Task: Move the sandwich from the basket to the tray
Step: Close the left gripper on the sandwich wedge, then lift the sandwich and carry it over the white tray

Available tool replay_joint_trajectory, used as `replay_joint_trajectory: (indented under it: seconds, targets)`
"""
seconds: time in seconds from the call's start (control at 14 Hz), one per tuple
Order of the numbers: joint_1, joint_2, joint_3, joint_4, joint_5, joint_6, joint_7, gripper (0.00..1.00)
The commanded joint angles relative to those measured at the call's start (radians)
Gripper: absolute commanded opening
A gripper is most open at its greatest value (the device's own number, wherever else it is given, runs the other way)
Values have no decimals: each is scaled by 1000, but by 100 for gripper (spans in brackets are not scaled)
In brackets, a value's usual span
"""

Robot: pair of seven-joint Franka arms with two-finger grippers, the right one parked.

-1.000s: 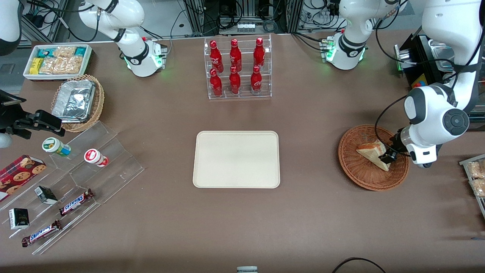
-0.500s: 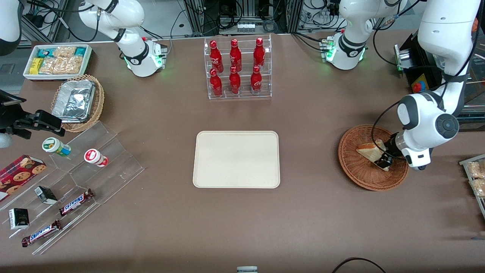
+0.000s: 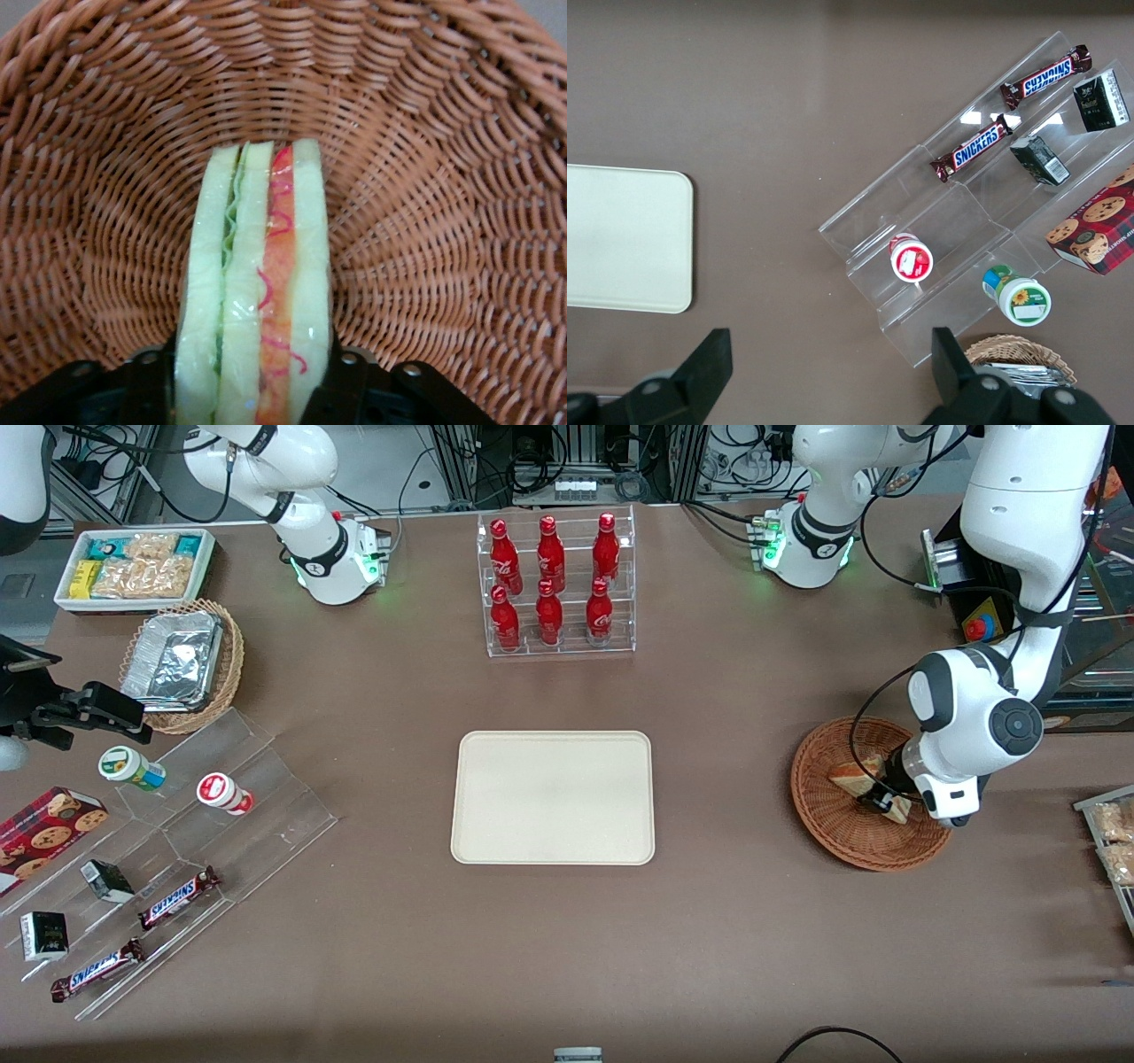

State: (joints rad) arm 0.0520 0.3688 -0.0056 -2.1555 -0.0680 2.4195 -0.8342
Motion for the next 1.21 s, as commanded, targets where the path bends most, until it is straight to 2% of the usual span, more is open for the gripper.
replay_joint_trajectory:
  seconds: [0.0,0.14,0.29,0.71,0.86,1.0,1.14]
  targets:
    - [-1,-88,3,25,-1,-142,43,23]
    - [-41,-128,0,109,19,-294,88,23]
    - [-134,-134,1,179,53,-361,115,23]
    - [-394,-71,0,289,45,-344,164,19]
    - [-457,19,-23,359,40,-301,219,14]
    - [-520,160,-53,515,36,-301,216,14]
    - [-587,232,-53,587,5,-295,210,13]
